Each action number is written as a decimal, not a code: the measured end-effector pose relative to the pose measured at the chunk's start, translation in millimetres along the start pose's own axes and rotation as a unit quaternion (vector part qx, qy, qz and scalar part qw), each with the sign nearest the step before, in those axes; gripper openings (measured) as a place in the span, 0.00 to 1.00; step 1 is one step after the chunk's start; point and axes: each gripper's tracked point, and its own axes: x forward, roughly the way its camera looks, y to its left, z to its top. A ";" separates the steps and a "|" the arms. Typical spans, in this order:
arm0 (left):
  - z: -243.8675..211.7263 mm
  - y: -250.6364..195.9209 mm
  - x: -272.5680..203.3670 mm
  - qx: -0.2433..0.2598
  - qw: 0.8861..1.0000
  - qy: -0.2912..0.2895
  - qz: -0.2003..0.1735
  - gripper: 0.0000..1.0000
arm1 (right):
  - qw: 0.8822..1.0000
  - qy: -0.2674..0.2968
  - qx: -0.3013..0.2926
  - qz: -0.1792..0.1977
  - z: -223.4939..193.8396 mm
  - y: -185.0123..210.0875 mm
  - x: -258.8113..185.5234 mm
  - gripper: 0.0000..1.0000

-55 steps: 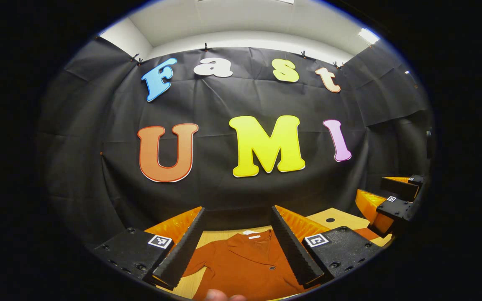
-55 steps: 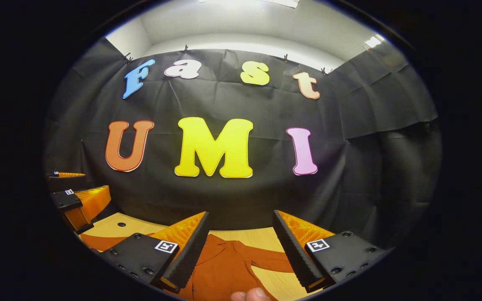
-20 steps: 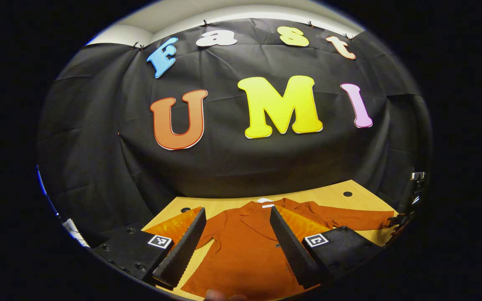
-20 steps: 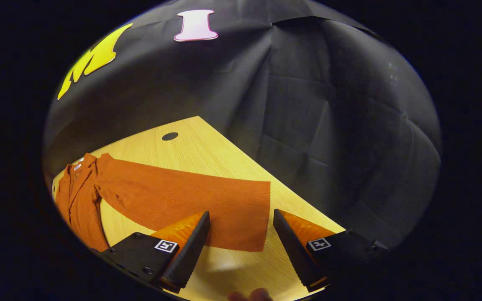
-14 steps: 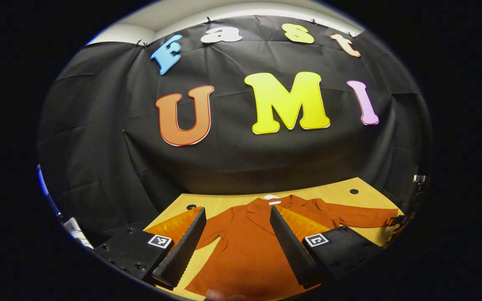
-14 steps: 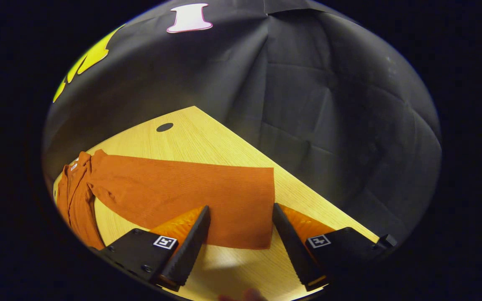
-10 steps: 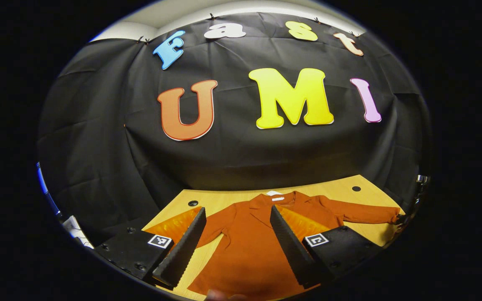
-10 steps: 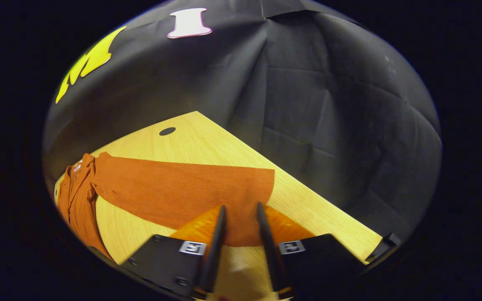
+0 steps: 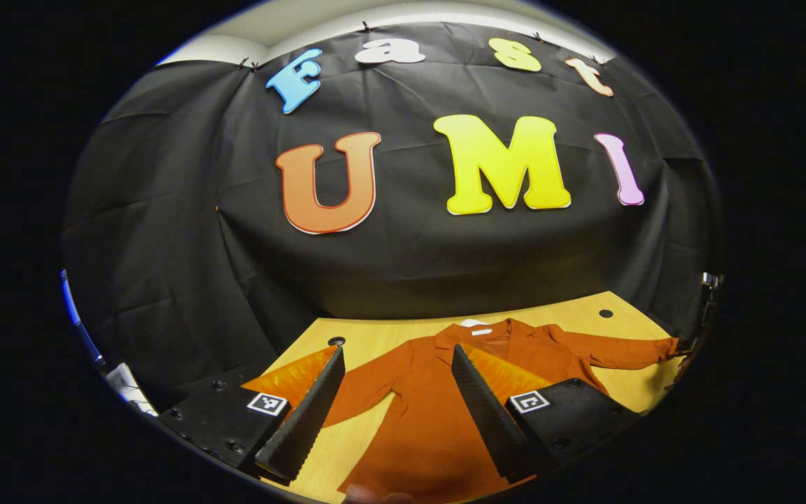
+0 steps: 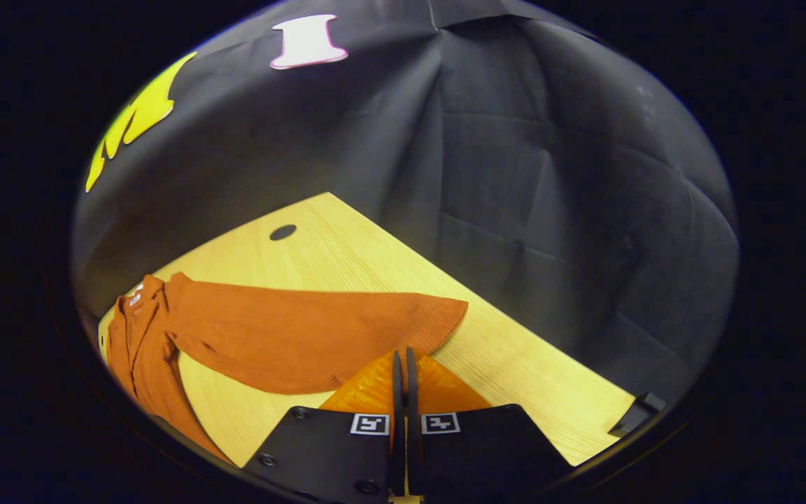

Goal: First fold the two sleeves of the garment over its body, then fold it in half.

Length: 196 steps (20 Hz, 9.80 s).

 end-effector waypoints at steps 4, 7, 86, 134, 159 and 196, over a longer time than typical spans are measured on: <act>-9.6 28.4 5.7 -0.023 1.000 0.001 0.008 0.99 | 0.998 -0.053 -0.040 0.020 59.8 46.8 -33.4 0.02; -7.5 50.9 10.6 -0.028 0.999 -0.017 0.010 0.99 | 0.991 -0.091 -0.080 0.060 101.2 121.2 -68.6 0.02; -303.0 240.8 86.0 -0.164 0.945 0.209 0.190 1.00 | 0.909 -0.107 -0.254 0.312 -2.1 398.9 -296.7 0.95; 41.4 -164.7 215.5 -0.087 0.979 0.022 -0.182 0.03 | 0.968 -0.148 -0.102 0.176 89.3 135.7 -268.4 0.95; -107.0 -380.8 176.0 0.072 0.940 0.111 -0.314 0.90 | 0.984 -0.134 -0.091 0.078 82.0 40.8 -282.7 0.95; -148.4 -1.3 -24.0 -0.051 0.946 0.245 -0.206 0.99 | 0.944 0.020 -0.175 0.278 -46.8 193.3 -268.4 0.96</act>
